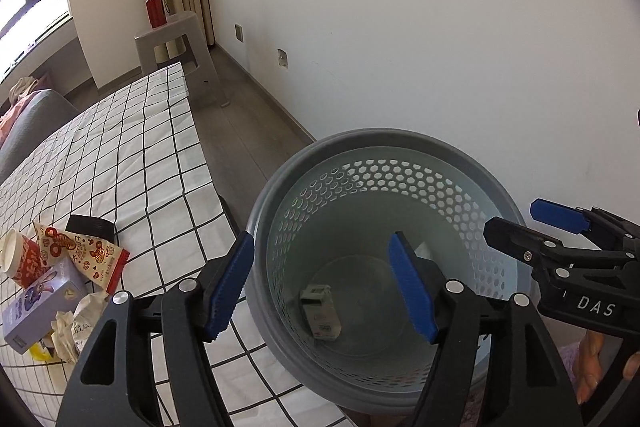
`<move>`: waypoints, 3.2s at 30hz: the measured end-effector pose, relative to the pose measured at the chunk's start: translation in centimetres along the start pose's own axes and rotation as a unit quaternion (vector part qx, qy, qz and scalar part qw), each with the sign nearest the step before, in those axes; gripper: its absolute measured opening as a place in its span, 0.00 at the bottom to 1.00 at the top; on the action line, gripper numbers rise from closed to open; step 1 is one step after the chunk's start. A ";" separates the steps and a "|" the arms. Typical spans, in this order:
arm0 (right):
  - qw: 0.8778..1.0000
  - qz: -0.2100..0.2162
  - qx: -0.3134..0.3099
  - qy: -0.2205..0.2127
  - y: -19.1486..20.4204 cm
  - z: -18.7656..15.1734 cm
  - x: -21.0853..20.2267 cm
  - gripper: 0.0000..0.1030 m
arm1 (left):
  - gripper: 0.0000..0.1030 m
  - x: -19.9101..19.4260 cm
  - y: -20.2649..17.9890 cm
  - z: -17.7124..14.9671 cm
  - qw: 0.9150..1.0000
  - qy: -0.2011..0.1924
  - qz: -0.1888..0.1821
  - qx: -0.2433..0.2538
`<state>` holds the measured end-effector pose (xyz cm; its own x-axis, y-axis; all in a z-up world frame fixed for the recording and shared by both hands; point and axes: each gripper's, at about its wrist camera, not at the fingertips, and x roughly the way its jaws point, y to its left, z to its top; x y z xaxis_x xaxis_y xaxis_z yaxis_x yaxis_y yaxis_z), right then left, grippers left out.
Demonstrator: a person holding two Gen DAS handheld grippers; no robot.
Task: Collect trash
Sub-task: 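Carry both items over the grey wastebasket and open both tools to drop them, then move both open tools back over the remaining trash on the bed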
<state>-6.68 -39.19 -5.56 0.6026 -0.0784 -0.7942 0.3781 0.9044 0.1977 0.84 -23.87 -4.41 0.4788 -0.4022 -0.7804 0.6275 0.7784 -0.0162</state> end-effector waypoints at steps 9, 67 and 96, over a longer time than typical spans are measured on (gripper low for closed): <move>1.000 -0.003 -0.016 0.001 0.7 -0.1 0.0 0.76 | 0.65 0.0 0.3 -0.2 1.000 0.000 0.001 -0.006; 0.991 0.078 -0.111 -0.006 14.2 -1.5 0.8 0.87 | 0.65 -10.3 15.1 -8.6 0.978 -0.057 0.149 -0.136; 0.951 0.160 -0.258 0.056 31.0 -5.1 7.6 0.94 | 0.65 -12.8 26.5 -16.4 0.951 -0.029 0.218 -0.216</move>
<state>6.04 -9.61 -8.45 0.5390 0.2551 -0.8027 -0.2249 0.9620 0.1547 1.25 9.88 -5.10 0.6763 -0.0122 -0.7365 0.0577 0.9977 0.0365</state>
